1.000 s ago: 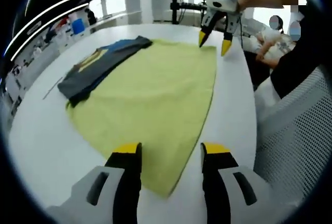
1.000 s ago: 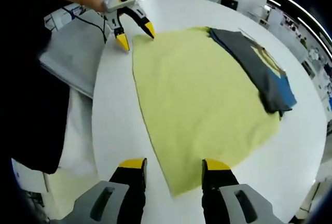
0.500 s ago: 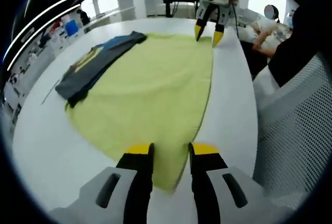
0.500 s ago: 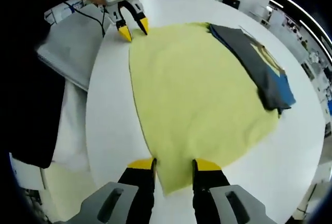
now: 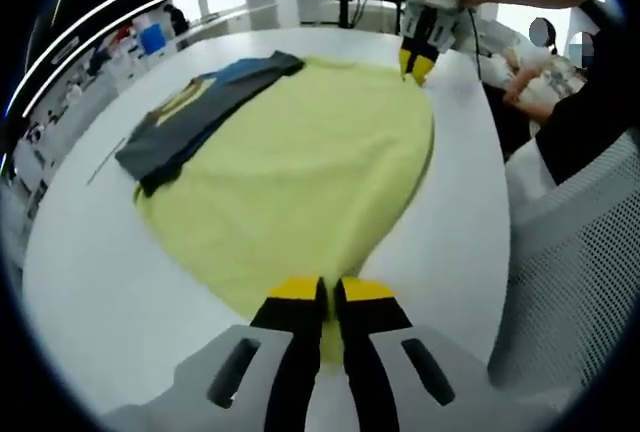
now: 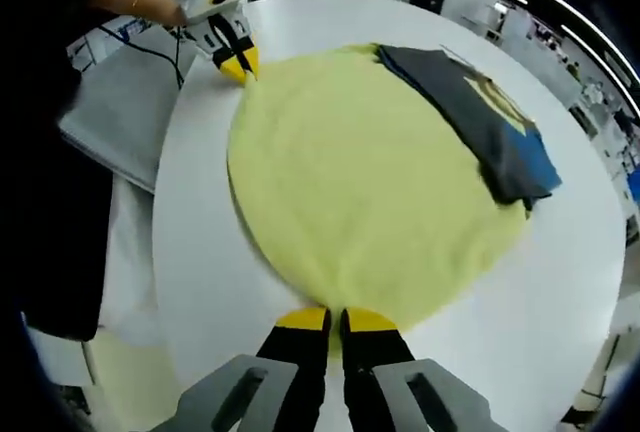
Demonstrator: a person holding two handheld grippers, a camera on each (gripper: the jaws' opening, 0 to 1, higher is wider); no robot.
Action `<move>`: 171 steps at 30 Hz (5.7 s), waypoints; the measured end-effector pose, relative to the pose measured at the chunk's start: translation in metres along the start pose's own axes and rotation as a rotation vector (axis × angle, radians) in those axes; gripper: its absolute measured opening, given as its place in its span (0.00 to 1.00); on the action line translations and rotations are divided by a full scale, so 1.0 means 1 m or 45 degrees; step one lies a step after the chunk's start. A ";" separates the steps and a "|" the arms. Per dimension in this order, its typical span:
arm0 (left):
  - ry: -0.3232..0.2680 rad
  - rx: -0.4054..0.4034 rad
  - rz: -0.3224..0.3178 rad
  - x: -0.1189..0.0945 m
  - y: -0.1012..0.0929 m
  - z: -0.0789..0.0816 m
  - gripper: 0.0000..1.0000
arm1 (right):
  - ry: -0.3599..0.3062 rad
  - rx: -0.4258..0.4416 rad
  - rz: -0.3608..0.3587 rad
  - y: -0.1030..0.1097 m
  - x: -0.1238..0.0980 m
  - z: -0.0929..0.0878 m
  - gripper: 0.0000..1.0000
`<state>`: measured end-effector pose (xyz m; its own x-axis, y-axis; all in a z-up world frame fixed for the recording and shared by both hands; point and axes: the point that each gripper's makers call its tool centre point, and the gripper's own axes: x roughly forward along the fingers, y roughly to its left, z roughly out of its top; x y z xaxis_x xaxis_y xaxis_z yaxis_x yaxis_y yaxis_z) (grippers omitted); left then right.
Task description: Fold the garment on the visible template until the final outline fits inside the template.
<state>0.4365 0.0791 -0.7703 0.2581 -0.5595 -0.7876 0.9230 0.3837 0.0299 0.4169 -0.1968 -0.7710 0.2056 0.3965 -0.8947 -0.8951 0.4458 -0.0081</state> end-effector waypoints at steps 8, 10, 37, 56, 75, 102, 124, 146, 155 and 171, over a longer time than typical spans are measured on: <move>0.000 0.031 0.035 -0.014 -0.001 0.010 0.01 | -0.058 0.070 -0.020 0.002 -0.015 0.006 0.00; 0.004 0.039 0.034 -0.017 -0.002 0.011 0.01 | -0.075 0.086 -0.026 0.004 -0.019 0.008 0.00; 0.038 0.070 0.009 -0.066 -0.031 0.016 0.01 | -0.118 0.258 0.098 0.047 -0.062 0.024 0.00; 0.112 0.082 -0.053 -0.090 -0.054 0.016 0.01 | -0.100 0.218 0.185 0.078 -0.086 0.026 0.00; 0.080 0.088 0.035 -0.096 -0.029 0.044 0.01 | -0.112 0.117 -0.035 0.030 -0.100 0.048 0.00; -0.159 0.048 0.460 -0.105 0.071 0.119 0.01 | -0.198 0.175 -0.321 -0.050 -0.118 0.087 0.00; -0.162 0.090 0.706 -0.096 0.133 0.153 0.01 | -0.246 0.253 -0.626 -0.124 -0.119 0.116 0.00; -0.109 -0.008 0.602 -0.021 0.195 0.136 0.01 | -0.124 0.242 -0.643 -0.204 -0.040 0.105 0.00; -0.043 -0.025 0.558 0.016 0.218 0.113 0.02 | -0.133 0.336 -0.527 -0.220 0.000 0.099 0.00; 0.030 -0.008 0.516 0.053 0.238 0.081 0.03 | -0.089 0.402 -0.388 -0.229 0.038 0.078 0.06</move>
<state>0.6925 0.0815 -0.7554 0.5940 -0.3451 -0.7267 0.7461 0.5741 0.3373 0.6611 -0.2209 -0.7683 0.4777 0.2575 -0.8400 -0.6268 0.7698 -0.1205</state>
